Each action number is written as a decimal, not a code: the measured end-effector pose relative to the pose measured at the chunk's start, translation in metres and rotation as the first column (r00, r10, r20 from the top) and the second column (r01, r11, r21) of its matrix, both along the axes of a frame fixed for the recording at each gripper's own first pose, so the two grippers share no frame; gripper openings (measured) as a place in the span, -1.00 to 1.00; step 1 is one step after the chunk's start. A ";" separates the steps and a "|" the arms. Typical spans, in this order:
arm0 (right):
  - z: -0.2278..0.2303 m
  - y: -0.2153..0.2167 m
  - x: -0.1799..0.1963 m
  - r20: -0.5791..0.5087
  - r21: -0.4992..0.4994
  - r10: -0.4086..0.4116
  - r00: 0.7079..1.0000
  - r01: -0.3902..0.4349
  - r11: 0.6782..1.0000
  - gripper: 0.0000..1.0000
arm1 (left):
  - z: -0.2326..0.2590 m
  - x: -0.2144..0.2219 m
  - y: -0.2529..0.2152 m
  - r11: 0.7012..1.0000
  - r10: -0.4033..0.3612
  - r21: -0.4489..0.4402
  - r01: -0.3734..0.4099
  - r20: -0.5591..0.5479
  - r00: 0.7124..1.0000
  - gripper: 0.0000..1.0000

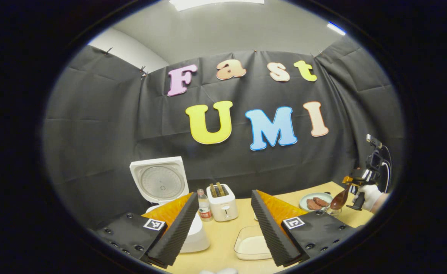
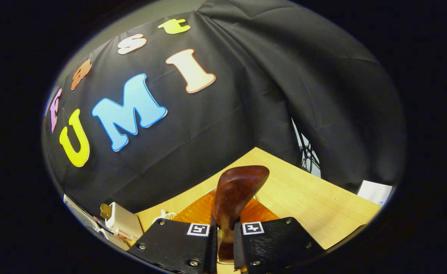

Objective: Close the left gripper, press the button to open the rice cooker; take a wooden spoon from the chopstick holder with the right hand, scoop a spoonful of rice and pour it into the rice cooker, then put the wooden spoon back into the chopstick holder.

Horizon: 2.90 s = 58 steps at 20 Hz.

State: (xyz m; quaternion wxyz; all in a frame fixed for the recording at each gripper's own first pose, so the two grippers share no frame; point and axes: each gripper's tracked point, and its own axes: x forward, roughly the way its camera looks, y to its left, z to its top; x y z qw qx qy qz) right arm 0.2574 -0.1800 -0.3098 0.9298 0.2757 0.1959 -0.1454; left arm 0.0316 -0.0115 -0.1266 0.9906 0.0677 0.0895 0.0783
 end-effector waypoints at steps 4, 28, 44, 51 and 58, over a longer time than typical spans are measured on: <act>-0.033 0.002 0.001 -0.036 0.003 0.001 0.999 -0.001 1.000 -0.66 | -0.007 0.003 -0.011 1.000 -0.007 0.019 0.008 -0.025 1.000 0.95; 0.139 0.052 -0.113 0.082 -0.417 0.211 0.974 -0.159 0.895 0.95 | 0.015 0.028 0.023 1.000 -0.005 0.014 0.005 0.002 1.000 0.99; 0.225 0.175 -0.180 0.139 -0.515 0.394 0.909 -0.274 0.812 0.94 | 0.113 0.108 0.147 0.995 0.100 -0.024 -0.097 0.163 0.982 0.96; 0.221 0.188 -0.174 0.104 -0.492 0.419 0.902 -0.320 0.810 0.84 | 0.167 0.205 0.253 0.980 0.197 -0.032 -0.195 0.239 0.951 0.96; 0.213 0.191 -0.166 0.067 -0.467 0.409 0.910 -0.334 0.819 0.94 | 0.103 0.298 0.325 0.969 0.248 -0.026 -0.247 0.136 0.959 0.92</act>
